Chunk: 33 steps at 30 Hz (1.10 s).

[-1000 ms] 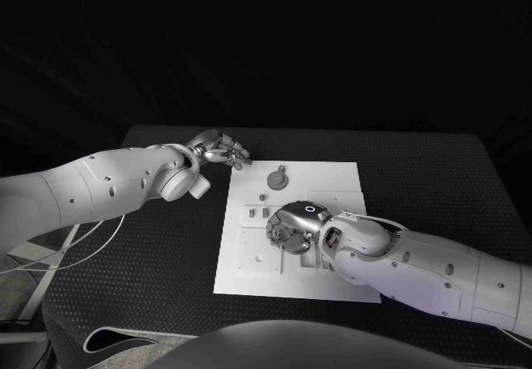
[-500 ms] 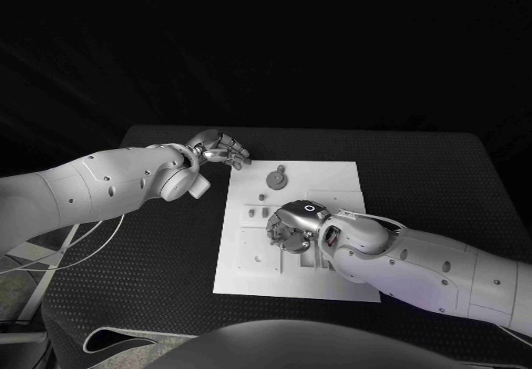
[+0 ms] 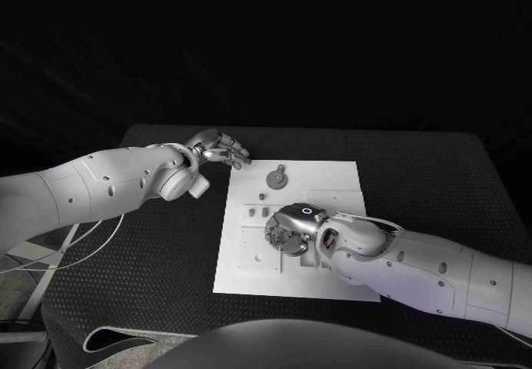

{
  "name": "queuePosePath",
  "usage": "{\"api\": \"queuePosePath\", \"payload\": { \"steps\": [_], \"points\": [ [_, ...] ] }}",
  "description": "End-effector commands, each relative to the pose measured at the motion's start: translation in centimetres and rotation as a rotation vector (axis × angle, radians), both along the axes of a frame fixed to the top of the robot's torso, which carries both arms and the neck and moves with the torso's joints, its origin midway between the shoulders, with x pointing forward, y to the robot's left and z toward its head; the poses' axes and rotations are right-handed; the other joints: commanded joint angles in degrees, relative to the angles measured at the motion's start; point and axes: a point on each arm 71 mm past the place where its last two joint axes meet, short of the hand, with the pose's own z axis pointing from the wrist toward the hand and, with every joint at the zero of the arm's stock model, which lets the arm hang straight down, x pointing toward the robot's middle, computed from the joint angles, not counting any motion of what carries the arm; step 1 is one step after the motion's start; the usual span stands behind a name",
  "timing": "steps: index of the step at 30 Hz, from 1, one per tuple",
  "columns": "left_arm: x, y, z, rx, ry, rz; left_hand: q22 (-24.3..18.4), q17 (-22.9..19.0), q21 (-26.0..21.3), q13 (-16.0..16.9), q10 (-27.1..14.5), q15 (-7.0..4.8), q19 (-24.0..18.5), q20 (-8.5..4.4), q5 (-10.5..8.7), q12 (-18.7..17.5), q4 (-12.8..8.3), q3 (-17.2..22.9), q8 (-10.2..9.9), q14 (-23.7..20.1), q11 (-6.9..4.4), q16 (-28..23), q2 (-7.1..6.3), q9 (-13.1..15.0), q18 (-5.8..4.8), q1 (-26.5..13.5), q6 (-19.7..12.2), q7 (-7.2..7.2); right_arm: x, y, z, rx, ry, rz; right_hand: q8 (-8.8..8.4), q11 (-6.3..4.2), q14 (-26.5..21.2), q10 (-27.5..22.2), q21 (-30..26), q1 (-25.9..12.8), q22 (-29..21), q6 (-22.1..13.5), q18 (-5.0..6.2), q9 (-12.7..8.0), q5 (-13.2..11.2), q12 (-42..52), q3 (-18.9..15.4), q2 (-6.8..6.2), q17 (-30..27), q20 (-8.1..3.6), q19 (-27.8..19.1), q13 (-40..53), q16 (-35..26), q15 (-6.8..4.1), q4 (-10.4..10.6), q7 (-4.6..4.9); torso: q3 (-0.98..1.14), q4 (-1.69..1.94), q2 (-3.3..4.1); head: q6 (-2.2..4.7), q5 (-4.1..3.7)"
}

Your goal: Assemble the parts on the task board

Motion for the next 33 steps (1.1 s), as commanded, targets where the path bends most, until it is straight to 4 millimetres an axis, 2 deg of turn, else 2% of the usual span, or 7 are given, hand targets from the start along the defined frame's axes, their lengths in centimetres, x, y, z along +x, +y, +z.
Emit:
{"api": "queuePosePath", "payload": {
  "steps": [1, 5, 7, 16, 19, 24, 33],
  "points": [
    [0.0, -0.2, 0.1, -0.010, -0.001, -0.006, -0.10, 0.10, 0.26, -0.09, -0.36, 0.37, -0.27, 0.28, 0.02, 0.40, 0.07, -0.35, 0.21, -0.08, -0.03, -0.30, 0.67, -0.06, -0.91, 0.00, -0.29, 0.00, -0.4, -0.2, -0.8, -0.045, 0.033, 0.013, 0.18, 0.15, -0.28, 0.23, 0.28, 0.02, 1.22, 0.34, 0.66, 0.12, 0.25, -0.34, 0.20, 0.47, 0.07, -0.41, -0.17, -0.06, -0.15, -0.03, 0.20, -0.03, -0.02, -0.01, -0.02, -0.02, -0.01],
    [0.0, -0.1, 0.1, -0.010, -0.002, -0.005, -0.11, 0.13, 0.26, -0.10, -0.37, 0.37, -0.27, 0.29, 0.02, 0.41, 0.07, -0.36, 0.21, -0.08, -0.03, -0.32, 0.67, -0.06, -0.91, 0.00, -0.29, 0.00, -0.4, -0.2, -0.9, -0.044, 0.041, 0.006, 0.08, 0.24, -0.38, 0.00, 0.22, -0.11, 1.21, 0.09, 0.67, 0.12, 0.25, -0.57, 0.18, 0.41, 0.06, -0.36, -0.30, -0.03, -0.24, 0.05, 0.21, 0.06, -0.01, -0.04, -0.01, -0.02, -0.03],
    [0.0, -0.2, 0.1, -0.010, -0.001, -0.006, -0.12, 0.14, 0.26, -0.10, -0.37, 0.37, -0.27, 0.29, 0.02, 0.41, 0.07, -0.36, 0.21, -0.08, -0.03, -0.33, 0.67, -0.06, -0.91, 0.00, -0.29, 0.00, -0.3, -0.2, -0.9, -0.040, 0.045, 0.001, -0.34, 0.57, -0.47, -0.86, 0.20, -0.24, 1.23, -0.77, 0.67, 0.02, 0.25, -1.21, 0.09, 0.06, 0.11, -0.28, -0.49, -0.10, -0.20, 0.38, 0.21, 0.40, -0.03, -0.03, -0.04, 0.07, -0.07],
    [0.0, -0.1, 0.1, -0.010, -0.001, -0.004, -0.15, 0.19, 0.26, -0.12, -0.38, 0.37, -0.27, 0.29, 0.02, 0.43, 0.06, -0.37, 0.22, -0.08, -0.03, -0.37, 0.65, -0.06, -0.91, 0.01, -0.30, 0.00, 0.0, -0.6, -0.6, 0.007, 0.040, -0.025, -3.62, 3.11, -0.50, -7.43, 0.58, -2.17, 1.24, -7.06, 0.67, -1.24, 0.23, -3.67, -1.46, -3.91, 0.49, -0.08, -0.19, -1.52, 0.56, 2.82, 0.53, 3.17, 0.00, -0.01, -0.04, 0.17, -0.17],
    [0.0, -0.1, 0.1, -0.010, -0.001, -0.004, -0.16, 0.21, 0.26, -0.12, -0.38, 0.38, -0.28, 0.29, 0.02, 0.44, 0.05, -0.37, 0.22, -0.08, -0.03, -0.38, 0.64, -0.06, -0.91, 0.01, -0.30, 0.00, 0.1, -0.9, -0.6, 0.016, 0.032, -0.034, -4.13, 3.97, -0.56, -9.83, 0.61, -2.43, 1.21, -8.17, 0.67, -1.57, 0.26, -3.56, -1.51, -4.86, 0.56, -0.12, -0.14, -2.28, 0.82, 3.67, 0.53, 3.68, -0.01, -0.01, -0.03, 0.21, -0.21],
    [0.0, 0.0, 0.1, -0.009, 0.000, -0.004, -0.18, 0.23, 0.26, -0.13, -0.40, 0.38, -0.28, 0.29, 0.02, 0.44, 0.05, -0.38, 0.21, -0.09, -0.03, -0.40, 0.63, -0.07, -0.91, 0.01, -0.31, 0.00, 0.1, -1.3, -0.4, 0.027, 0.024, -0.044, -4.39, 4.79, -0.81, -12.34, 0.60, -2.57, 1.20, -8.96, 0.67, -1.83, 0.25, -3.56, -1.50, -5.79, 0.59, -0.09, -0.21, -3.17, 1.08, 4.46, 0.54, 4.00, -0.02, -0.01, -0.03, 0.22, -0.25],
    [0.0, 0.1, 0.1, -0.009, 0.001, -0.003, -0.23, 0.30, 0.26, -0.16, -0.44, 0.39, -0.30, 0.30, 0.02, 0.45, 0.03, -0.39, 0.21, -0.10, -0.02, -0.46, 0.61, -0.07, -0.92, 0.03, -0.33, 0.01, 0.0, -2.3, 0.6, 0.054, 0.002, -0.057, -4.22, 4.93, -0.81, -12.59, 0.68, -2.35, 1.22, -8.86, 0.67, -1.83, 0.26, -3.35, -1.33, -5.83, 0.61, -0.12, -0.12, -3.38, 1.31, 4.59, 0.53, 3.98, -0.02, -0.05, -0.05, 0.37, -0.38]
  ]
}}
